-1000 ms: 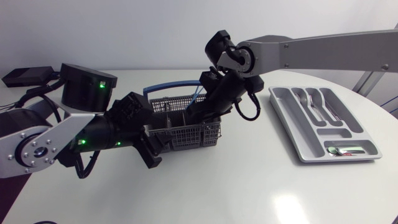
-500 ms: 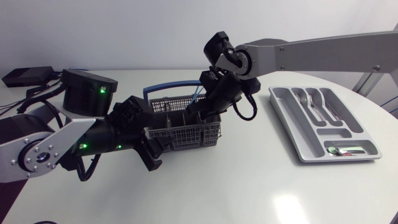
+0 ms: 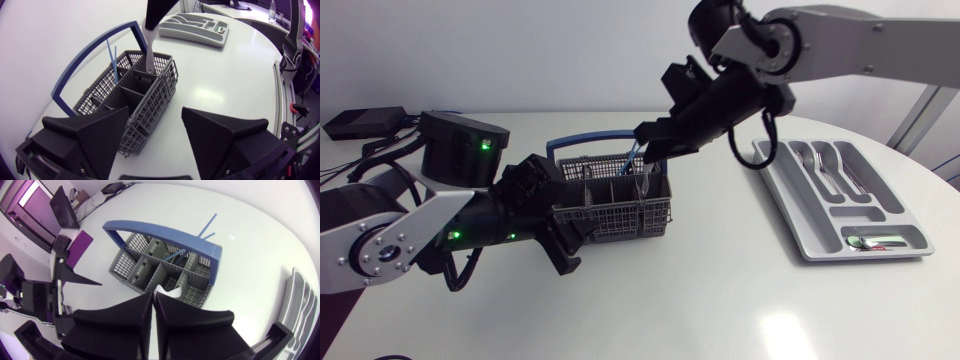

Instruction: Unload the cutlery basket into the drawer organizer.

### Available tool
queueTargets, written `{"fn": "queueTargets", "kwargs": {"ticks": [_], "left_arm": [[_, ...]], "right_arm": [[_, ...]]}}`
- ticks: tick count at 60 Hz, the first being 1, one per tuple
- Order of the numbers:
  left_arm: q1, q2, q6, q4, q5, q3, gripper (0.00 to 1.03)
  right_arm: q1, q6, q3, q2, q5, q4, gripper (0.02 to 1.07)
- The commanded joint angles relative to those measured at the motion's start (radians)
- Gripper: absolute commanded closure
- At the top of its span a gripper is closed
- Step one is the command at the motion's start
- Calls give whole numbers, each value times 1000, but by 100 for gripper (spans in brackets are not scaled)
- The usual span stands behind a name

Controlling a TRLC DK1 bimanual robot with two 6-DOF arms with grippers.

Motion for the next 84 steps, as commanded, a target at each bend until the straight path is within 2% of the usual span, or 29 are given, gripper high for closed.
{"fn": "queueTargets", "kwargs": {"ticks": [1, 12, 19, 29, 38, 44, 48, 59, 69, 84], "left_arm": [[-10, -6, 26, -1, 6, -22, 29], [-10, -6, 20, -7, 6, -12, 29], [-8, 0, 16, -13, 6, -6, 29], [-2, 14, 12, -32, 6, 7, 29], [12, 14, 12, -39, 6, 9, 29], [18, 16, 12, -39, 9, 7, 29], [18, 20, 12, -39, 9, 6, 29], [12, 23, 6, -46, 9, 18, 29], [12, 17, 3, -56, 9, 15, 29], [27, -12, 6, -78, 9, 4, 29]], "right_arm": [[-30, 3, -25, -71, -37, -36, 101], [-126, -27, -63, -212, -127, -127, 101], [-186, -54, -131, -285, -127, -165, 101], [-341, -148, -227, -364, -73, -234, 101], [-534, -292, -338, -394, 28, -239, 101], [-649, -363, -413, -416, 134, -152, 101], [-738, -421, -442, -408, 155, -130, 101], [-907, -527, -519, -359, 266, 57, 101], [-995, -576, -533, -258, 312, 172, 101], [-1036, -597, -565, -175, 385, 301, 101]]}}
